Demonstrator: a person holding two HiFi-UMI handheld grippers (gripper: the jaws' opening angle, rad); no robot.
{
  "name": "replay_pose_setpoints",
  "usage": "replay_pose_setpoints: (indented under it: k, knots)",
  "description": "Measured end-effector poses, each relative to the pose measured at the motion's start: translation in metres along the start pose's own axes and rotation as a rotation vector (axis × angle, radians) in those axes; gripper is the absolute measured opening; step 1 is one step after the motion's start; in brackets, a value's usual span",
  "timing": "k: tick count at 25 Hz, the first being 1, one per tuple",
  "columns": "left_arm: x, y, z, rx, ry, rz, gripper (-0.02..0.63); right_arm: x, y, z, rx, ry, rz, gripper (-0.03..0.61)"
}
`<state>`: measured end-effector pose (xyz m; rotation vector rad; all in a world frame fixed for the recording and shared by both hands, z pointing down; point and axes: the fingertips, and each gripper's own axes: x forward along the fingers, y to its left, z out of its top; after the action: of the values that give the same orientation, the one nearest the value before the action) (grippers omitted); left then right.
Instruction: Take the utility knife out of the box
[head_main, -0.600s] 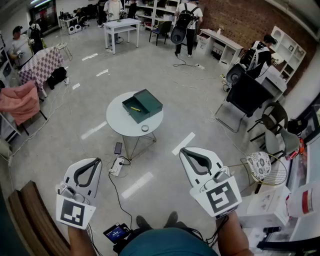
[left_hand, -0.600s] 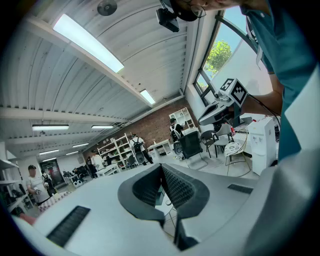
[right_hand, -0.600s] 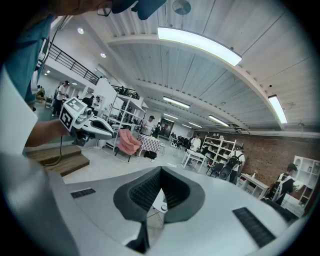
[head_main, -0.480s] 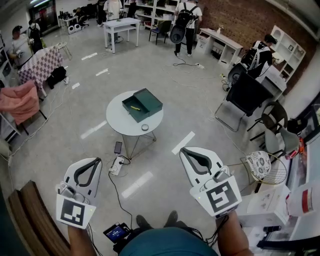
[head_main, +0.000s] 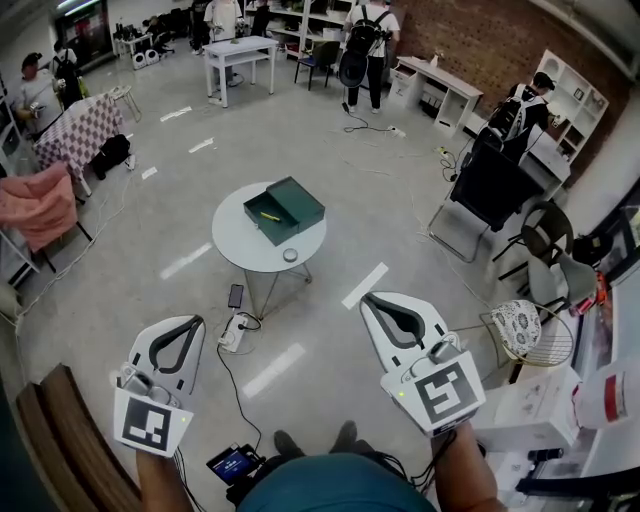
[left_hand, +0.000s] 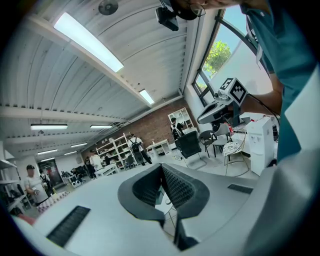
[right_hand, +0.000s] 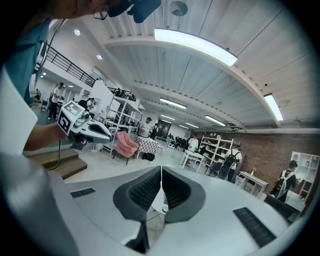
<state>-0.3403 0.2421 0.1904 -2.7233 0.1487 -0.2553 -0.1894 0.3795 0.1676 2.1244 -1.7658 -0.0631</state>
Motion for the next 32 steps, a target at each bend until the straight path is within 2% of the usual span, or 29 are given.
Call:
replay_pose_setpoints:
  k: [5, 8, 13, 15, 18, 21, 24, 27, 32]
  knots:
    - [0.001, 0.0, 0.002, 0.0, -0.01, -0.007, 0.018, -0.001, -0.003, 0.003, 0.024, -0.012, -0.019, 0.038]
    - [0.005, 0.001, 0.0, 0.017, -0.006, -0.015, 0.018, 0.001, -0.007, 0.004, 0.002, -0.008, -0.015, 0.037]
    - [0.024, 0.007, -0.007, 0.035, 0.012, -0.003, 0.018, 0.024, -0.027, -0.004, 0.017, 0.001, -0.005, 0.037]
    - [0.034, 0.01, -0.006, 0.048, 0.019, 0.015, 0.018, 0.035, -0.038, -0.008, 0.024, 0.003, 0.014, 0.037]
    - [0.049, 0.012, -0.005, 0.006, 0.049, 0.055, 0.018, 0.049, -0.058, -0.015, 0.028, -0.007, 0.048, 0.037]
    - [0.074, 0.012, 0.002, 0.048, 0.068, 0.072, 0.018, 0.063, -0.084, -0.026, 0.036, -0.009, 0.076, 0.037]
    - [0.097, 0.01, 0.006, 0.025, 0.081, 0.109, 0.018, 0.074, -0.111, -0.038, 0.037, 0.015, 0.099, 0.037]
    - [0.121, 0.006, 0.009, 0.063, 0.097, 0.117, 0.018, 0.087, -0.135, -0.05, 0.034, -0.001, 0.129, 0.037]
    - [0.159, 0.006, 0.005, -0.012, 0.128, 0.173, 0.018, 0.115, -0.167, -0.064, 0.021, -0.047, 0.197, 0.037]
